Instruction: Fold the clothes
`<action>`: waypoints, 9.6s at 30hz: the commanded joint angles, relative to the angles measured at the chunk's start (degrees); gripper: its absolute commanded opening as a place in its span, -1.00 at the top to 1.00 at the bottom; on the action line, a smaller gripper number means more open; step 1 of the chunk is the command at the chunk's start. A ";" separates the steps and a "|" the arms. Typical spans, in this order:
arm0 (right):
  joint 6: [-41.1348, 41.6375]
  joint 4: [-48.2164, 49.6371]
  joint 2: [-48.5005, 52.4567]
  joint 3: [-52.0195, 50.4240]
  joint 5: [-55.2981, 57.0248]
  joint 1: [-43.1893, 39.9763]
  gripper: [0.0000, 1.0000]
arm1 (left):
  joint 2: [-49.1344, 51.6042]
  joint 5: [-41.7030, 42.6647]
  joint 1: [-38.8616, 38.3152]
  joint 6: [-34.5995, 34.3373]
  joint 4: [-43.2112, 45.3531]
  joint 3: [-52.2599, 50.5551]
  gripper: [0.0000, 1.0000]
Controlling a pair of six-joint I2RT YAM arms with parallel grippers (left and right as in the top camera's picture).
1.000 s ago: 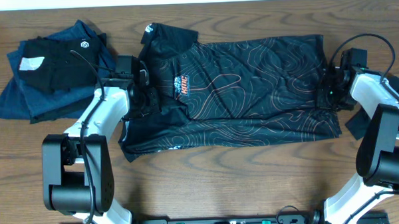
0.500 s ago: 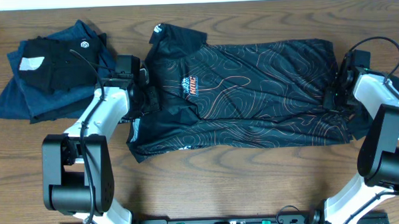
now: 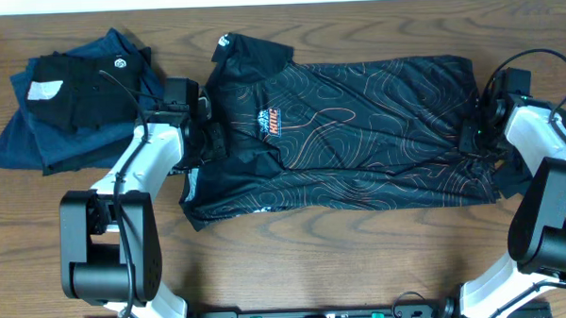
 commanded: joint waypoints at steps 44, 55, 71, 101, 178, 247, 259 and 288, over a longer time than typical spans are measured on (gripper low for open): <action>19.41 1.29 -1.57 -0.02 13.94 -1.51 0.91 | -1.40 1.86 -0.02 2.16 5.11 0.48 -0.02; 12.20 -0.39 -12.83 -0.02 8.90 -1.51 0.67 | -8.35 1.84 -0.04 3.32 -15.98 0.33 -0.01; 10.49 -10.56 -11.50 -3.17 2.29 -1.40 0.68 | -7.58 -3.17 -0.02 3.37 -0.85 -6.19 -0.12; 10.49 -12.24 -11.50 -3.23 2.14 -1.40 0.73 | 2.36 -2.95 -0.02 4.28 11.15 -6.19 0.16; 10.49 -12.66 -11.50 -3.23 2.16 -1.42 0.73 | -1.29 -6.05 -0.02 4.90 8.63 -6.08 0.62; 10.49 -12.72 -11.50 -3.23 2.16 -1.42 0.74 | -6.14 -4.20 -0.31 4.85 15.43 -2.64 0.88; 10.49 -12.48 -11.50 -3.23 2.16 -1.42 0.73 | -3.50 -2.14 -0.31 4.85 9.62 -3.78 0.07; 10.49 -12.70 -11.47 -3.23 2.16 -1.42 0.73 | -2.86 0.52 -0.52 4.83 11.61 -1.97 0.88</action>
